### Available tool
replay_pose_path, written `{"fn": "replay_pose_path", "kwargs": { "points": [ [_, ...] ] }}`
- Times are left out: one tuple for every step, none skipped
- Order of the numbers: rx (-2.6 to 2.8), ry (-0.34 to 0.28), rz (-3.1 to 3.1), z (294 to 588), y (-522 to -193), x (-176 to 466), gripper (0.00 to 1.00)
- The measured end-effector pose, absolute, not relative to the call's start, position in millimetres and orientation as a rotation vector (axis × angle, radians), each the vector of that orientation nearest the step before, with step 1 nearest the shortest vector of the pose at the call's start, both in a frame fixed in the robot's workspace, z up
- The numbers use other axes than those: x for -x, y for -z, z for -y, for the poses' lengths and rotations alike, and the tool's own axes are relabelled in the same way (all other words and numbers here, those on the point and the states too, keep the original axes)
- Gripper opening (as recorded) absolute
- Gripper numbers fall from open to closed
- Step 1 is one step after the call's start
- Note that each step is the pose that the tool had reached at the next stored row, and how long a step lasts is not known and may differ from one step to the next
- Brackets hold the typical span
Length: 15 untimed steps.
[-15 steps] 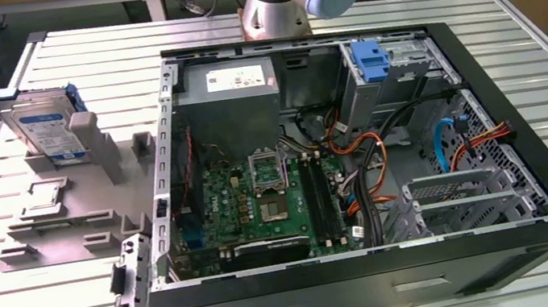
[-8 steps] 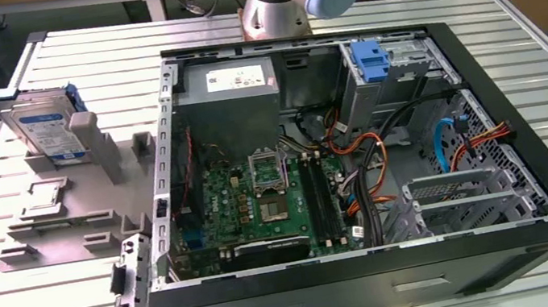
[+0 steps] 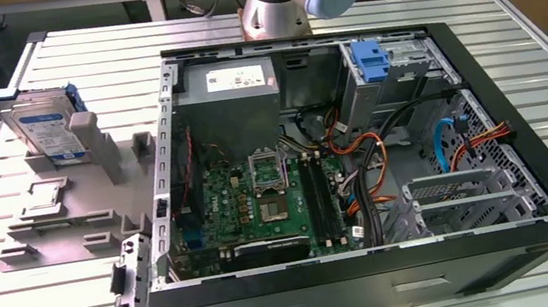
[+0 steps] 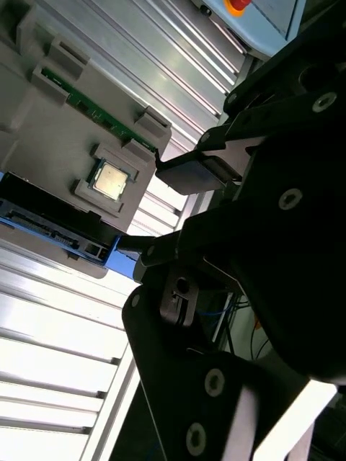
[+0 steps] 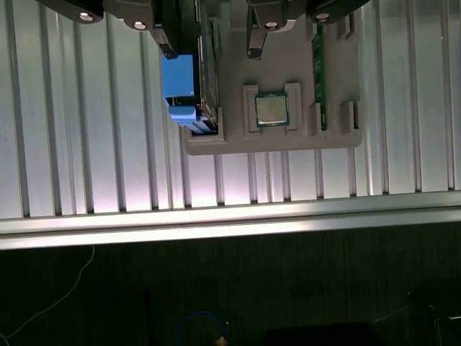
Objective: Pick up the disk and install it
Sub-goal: 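Pick up the disk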
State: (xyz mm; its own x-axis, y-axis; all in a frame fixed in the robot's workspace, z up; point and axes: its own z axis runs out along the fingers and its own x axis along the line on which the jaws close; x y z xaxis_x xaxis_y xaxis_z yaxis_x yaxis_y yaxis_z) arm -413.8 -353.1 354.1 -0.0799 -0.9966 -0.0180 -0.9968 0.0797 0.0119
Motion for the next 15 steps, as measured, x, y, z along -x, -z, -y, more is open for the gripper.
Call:
{"fn": "replay_pose_path", "kwargs": {
  "points": [
    [2.127, -0.033, -2.305, 353.1, -353.9, 413.8, 0.50],
    [2.127, -0.033, -2.305, 353.1, -353.7, 413.8, 0.50],
    [2.127, -0.033, -2.304, 353.1, -353.5, 413.8, 0.50],
    [2.127, -0.033, -2.304, 353.1, -353.3, 413.8, 0.50],
    [2.127, -0.033, -2.304, 353.1, -353.1, 413.8, 0.50],
    [2.127, -0.033, -2.304, 353.1, -353.0, 413.8, 0.50],
    [2.127, -0.033, -2.304, 353.1, -352.9, 413.8, 0.50],
    [2.127, -0.033, -2.304, 353.1, -352.7, 413.8, 0.50],
    [2.127, -0.033, -2.304, 353.1, -352.4, 413.8, 0.50],
    [2.127, -0.033, -2.304, 353.1, -352.0, 413.9, 0.50],
    [2.127, -0.033, -2.304, 353.1, -351.6, 414.0, 0.50],
    [2.127, -0.034, -2.304, 353.1, -351.1, 414.0, 0.50],
    [2.127, -0.034, -2.304, 353.1, -350.6, 414.1, 0.50],
    [2.127, -0.034, -2.304, 353.1, -350.1, 414.2, 0.50],
    [2.127, -0.034, -2.304, 353.0, -349.7, 414.2, 0.50]
  ]
}}
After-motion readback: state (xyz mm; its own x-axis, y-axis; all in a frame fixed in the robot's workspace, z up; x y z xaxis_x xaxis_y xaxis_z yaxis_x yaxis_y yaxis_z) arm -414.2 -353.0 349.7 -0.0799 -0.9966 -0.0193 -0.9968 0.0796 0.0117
